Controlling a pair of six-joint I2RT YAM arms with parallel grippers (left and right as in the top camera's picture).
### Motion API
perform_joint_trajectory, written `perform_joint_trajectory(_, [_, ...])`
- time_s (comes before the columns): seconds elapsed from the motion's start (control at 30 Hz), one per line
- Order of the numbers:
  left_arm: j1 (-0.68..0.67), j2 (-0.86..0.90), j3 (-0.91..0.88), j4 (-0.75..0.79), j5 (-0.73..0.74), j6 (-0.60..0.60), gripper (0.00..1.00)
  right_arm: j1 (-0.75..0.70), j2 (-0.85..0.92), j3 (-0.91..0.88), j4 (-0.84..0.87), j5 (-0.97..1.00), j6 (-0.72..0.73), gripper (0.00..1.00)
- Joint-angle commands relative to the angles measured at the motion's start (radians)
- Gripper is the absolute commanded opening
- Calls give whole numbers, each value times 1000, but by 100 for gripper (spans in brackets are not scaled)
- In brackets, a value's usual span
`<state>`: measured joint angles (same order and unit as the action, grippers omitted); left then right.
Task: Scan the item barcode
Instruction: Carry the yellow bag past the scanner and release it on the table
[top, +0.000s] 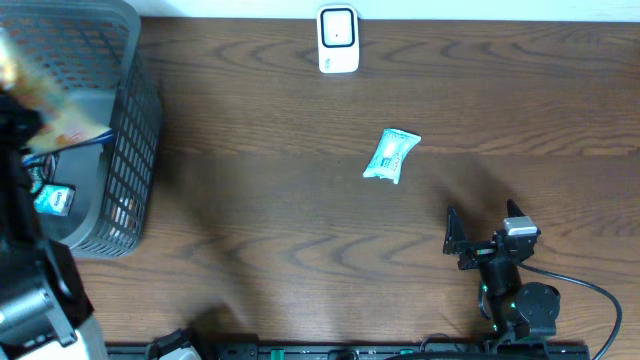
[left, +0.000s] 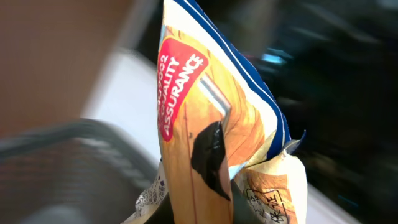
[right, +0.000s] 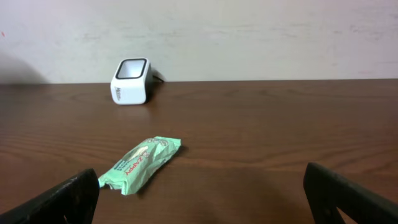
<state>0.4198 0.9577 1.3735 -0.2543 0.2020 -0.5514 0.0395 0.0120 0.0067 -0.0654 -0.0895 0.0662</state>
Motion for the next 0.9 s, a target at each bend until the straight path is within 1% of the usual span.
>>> perform_joint_trajectory(0.0, [-115, 16, 16, 3, 150, -55, 8, -2, -5, -1, -5, 5, -12, 99])
perform_joint_trajectory(0.13, [-268, 71, 16, -20, 149, -49, 7, -2, -5, -1, -5, 5, -12, 99])
perform_joint_trajectory(0.23, [-375, 138, 16, -20, 148, 14, 7, -2, -5, -1, -5, 5, -12, 99])
perform_joint_trajectory(0.33, [-474, 221, 16, -23, 126, 26, 7, -2, -5, -1, -5, 5, -12, 99])
perform_joint_trajectory(0.43, [-570, 315, 16, -29, 63, 27, 7, -2, -5, -1, -5, 5, -12, 99])
perform_joint_trajectory(0.57, [-683, 449, 16, -29, -108, 26, 8, -2, -5, -1, -5, 5, -12, 99])
perform_joint_trajectory(0.63, [-731, 515, 16, -28, -164, 21, 7, -2, -5, -1, -5, 5, -12, 99])
perform_joint_trajectory(0.7, [-785, 596, 16, -26, -196, 15, 8, -2, -5, -1, -5, 5, -12, 99])
perform_joint_trajectory(0.87, [-856, 733, 16, -9, -199, 7, 8, -2, -5, -1, -5, 5, -12, 99])
